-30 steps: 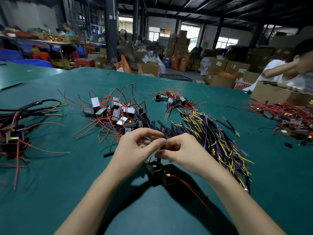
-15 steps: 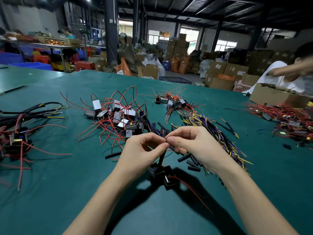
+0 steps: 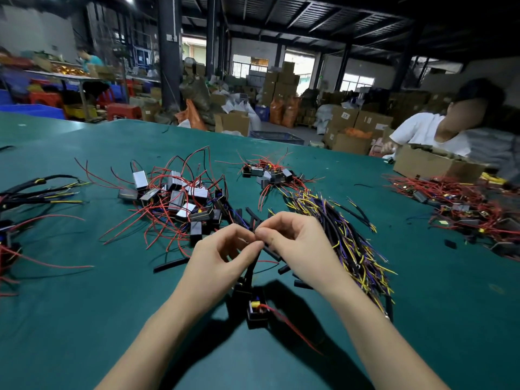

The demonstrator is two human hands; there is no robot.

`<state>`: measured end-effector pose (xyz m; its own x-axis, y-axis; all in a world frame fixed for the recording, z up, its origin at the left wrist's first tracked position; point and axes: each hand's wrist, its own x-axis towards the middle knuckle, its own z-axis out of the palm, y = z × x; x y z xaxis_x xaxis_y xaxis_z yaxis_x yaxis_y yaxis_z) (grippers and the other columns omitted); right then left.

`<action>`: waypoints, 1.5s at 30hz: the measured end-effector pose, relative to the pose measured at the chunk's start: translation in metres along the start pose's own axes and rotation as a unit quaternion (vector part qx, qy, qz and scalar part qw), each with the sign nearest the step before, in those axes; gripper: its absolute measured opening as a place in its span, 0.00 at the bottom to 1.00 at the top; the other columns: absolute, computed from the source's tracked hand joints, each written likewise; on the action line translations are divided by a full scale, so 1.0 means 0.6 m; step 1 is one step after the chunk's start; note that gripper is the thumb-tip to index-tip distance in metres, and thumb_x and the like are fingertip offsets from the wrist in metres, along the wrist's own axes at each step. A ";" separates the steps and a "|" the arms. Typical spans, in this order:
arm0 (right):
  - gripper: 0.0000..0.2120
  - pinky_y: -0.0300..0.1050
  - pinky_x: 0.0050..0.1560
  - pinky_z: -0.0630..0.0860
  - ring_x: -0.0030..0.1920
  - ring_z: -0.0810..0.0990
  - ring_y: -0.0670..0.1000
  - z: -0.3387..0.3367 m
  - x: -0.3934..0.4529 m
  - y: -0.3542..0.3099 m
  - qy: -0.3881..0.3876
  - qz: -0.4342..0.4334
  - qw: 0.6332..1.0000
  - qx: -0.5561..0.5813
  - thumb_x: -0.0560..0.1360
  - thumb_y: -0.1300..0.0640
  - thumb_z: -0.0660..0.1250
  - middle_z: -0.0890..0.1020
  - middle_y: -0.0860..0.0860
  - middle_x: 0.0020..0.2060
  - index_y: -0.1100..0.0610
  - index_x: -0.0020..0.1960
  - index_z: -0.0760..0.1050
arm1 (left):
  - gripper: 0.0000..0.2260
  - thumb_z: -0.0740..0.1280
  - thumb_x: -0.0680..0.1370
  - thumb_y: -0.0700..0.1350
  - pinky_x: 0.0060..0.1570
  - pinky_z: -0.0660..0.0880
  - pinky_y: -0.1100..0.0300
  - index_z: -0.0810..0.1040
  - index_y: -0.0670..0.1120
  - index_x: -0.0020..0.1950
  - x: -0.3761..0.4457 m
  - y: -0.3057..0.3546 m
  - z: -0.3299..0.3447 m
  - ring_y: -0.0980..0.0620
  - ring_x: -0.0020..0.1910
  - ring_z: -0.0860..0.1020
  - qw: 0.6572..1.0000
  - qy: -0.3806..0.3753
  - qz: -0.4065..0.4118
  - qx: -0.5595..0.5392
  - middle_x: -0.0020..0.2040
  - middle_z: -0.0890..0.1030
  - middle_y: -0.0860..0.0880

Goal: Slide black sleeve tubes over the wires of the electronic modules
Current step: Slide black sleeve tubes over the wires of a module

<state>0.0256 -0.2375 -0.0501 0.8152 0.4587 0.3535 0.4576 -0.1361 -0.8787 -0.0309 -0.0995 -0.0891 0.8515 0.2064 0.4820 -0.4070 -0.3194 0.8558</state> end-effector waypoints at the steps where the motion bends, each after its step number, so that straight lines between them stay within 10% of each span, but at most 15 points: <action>1: 0.09 0.38 0.39 0.74 0.33 0.76 0.43 0.000 -0.001 0.000 -0.007 0.002 1.000 0.001 0.73 0.65 0.70 0.82 0.48 0.32 0.53 0.38 0.80 | 0.04 0.70 0.75 0.43 0.35 0.70 0.55 0.79 0.47 0.40 0.000 0.001 0.001 0.53 0.33 0.73 1.000 0.011 0.002 0.004 0.34 0.79 0.48; 5: 0.05 0.29 0.30 0.69 0.28 0.74 0.41 -0.025 0.007 -0.006 -0.020 0.037 0.999 0.014 0.73 0.60 0.71 0.80 0.45 0.27 0.54 0.39 0.81 | 0.06 0.69 0.75 0.41 0.33 0.68 0.56 0.79 0.45 0.38 -0.003 0.007 0.004 0.55 0.32 0.72 1.000 0.026 0.003 0.006 0.32 0.78 0.49; 10: 0.09 0.44 0.43 0.75 0.39 0.80 0.54 -0.135 0.074 0.025 0.238 0.150 0.930 -0.237 0.73 0.53 0.70 0.84 0.54 0.36 0.55 0.37 0.81 | 0.07 0.69 0.76 0.42 0.33 0.68 0.61 0.78 0.46 0.37 -0.009 0.008 0.015 0.56 0.31 0.71 0.999 0.049 0.007 0.004 0.30 0.76 0.54; 20: 0.03 0.43 0.42 0.66 0.53 0.80 0.57 -0.100 0.138 0.067 0.131 0.226 0.761 -0.594 0.74 0.62 0.66 0.81 0.54 0.51 0.55 0.46 0.73 | 0.08 0.71 0.74 0.39 0.31 0.67 0.66 0.78 0.47 0.36 -0.016 0.008 0.034 0.59 0.30 0.70 0.991 0.106 0.071 0.046 0.32 0.76 0.55; 26: 0.07 0.44 0.44 0.67 0.55 0.79 0.58 -0.102 0.150 0.083 0.135 0.246 0.775 -0.566 0.73 0.65 0.64 0.80 0.56 0.53 0.56 0.48 0.74 | 0.06 0.68 0.74 0.44 0.31 0.69 0.59 0.78 0.48 0.36 -0.014 0.005 0.037 0.58 0.30 0.71 0.990 0.113 0.074 0.044 0.32 0.77 0.55; 30: 0.05 0.43 0.43 0.67 0.48 0.79 0.58 -0.117 0.155 0.050 0.228 0.157 0.864 -0.420 0.77 0.58 0.64 0.81 0.58 0.49 0.60 0.46 0.74 | 0.06 0.67 0.73 0.45 0.32 0.69 0.55 0.77 0.49 0.36 -0.013 0.006 0.036 0.57 0.30 0.71 0.990 0.117 0.067 0.035 0.31 0.77 0.54; 33: 0.06 0.39 0.31 0.69 0.31 0.77 0.49 -0.128 0.127 -0.008 0.316 0.046 0.946 -0.048 0.80 0.58 0.59 0.82 0.59 0.41 0.56 0.44 0.69 | 0.07 0.69 0.74 0.44 0.32 0.69 0.53 0.77 0.49 0.36 -0.014 0.006 0.037 0.57 0.31 0.71 0.992 0.112 0.052 0.024 0.31 0.77 0.54; 37: 0.07 0.35 0.27 0.73 0.28 0.78 0.48 -0.101 0.039 -0.035 0.227 0.064 0.925 0.299 0.82 0.62 0.55 0.82 0.59 0.37 0.59 0.45 0.66 | 0.09 0.69 0.76 0.40 0.32 0.69 0.61 0.77 0.47 0.36 -0.016 0.005 0.037 0.57 0.30 0.71 0.993 0.115 0.021 -0.004 0.30 0.76 0.52; 45: 0.05 0.37 0.36 0.79 0.34 0.82 0.51 -0.051 -0.042 -0.002 0.210 0.073 0.883 0.414 0.79 0.67 0.59 0.84 0.59 0.39 0.59 0.47 0.68 | 0.06 0.68 0.76 0.40 0.35 0.69 0.64 0.78 0.45 0.38 -0.014 0.008 0.036 0.57 0.32 0.73 0.992 0.119 -0.016 -0.029 0.32 0.78 0.52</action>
<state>0.0153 -0.2757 -0.0484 0.9833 0.1006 0.1515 0.0612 0.6012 -0.7967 -0.0330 -0.1231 -0.0932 0.7645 0.4302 0.4800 -0.4058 -0.2574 0.8770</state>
